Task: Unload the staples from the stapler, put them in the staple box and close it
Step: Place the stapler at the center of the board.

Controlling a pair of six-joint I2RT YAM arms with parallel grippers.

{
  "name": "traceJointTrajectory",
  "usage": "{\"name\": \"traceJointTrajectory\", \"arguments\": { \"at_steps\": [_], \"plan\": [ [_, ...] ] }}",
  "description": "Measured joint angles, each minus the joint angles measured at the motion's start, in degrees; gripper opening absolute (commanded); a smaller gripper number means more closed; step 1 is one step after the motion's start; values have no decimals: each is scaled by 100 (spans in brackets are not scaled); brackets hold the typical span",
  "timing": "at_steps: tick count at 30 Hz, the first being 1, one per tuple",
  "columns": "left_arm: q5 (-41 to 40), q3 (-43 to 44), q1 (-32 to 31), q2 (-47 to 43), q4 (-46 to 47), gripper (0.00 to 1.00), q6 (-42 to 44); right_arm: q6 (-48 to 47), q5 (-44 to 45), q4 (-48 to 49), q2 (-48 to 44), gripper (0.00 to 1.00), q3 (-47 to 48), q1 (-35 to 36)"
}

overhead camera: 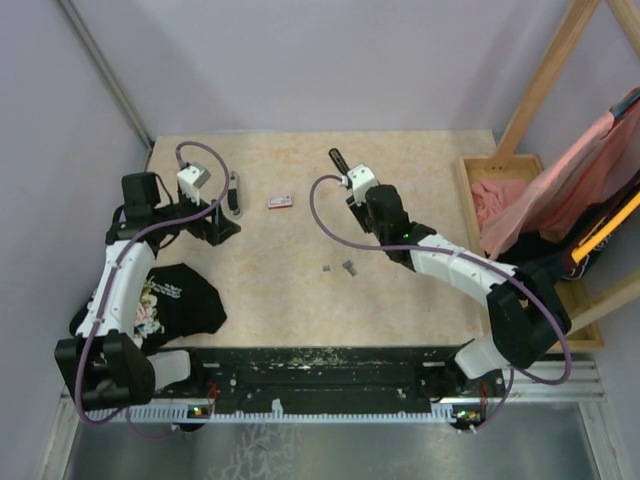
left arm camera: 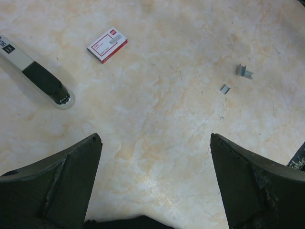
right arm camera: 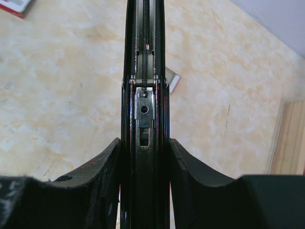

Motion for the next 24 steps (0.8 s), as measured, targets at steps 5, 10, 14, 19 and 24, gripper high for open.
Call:
{"name": "traceJointTrajectory", "arguments": {
  "at_steps": [5, 10, 14, 19, 24],
  "plan": [
    [-4, -247, 140, -203, -146, 100, 197, 608, 369, -216, 302, 0, 205, -295],
    [-11, -398, 212, -426, -306, 100, 363, 1126, 789, -442, 643, 0, 511, -553],
    [-24, -520, 258, -660, -378, 100, 455, 1473, 839, -625, 857, 0, 776, -826],
    [-26, -546, 304, -780, -411, 100, 492, 1808, 811, -772, 1217, 0, 1113, -1300],
    [-24, -568, 334, -778, -424, 100, 492, 1886, 787, -780, 1615, 0, 1233, -1611]
  ]
}}
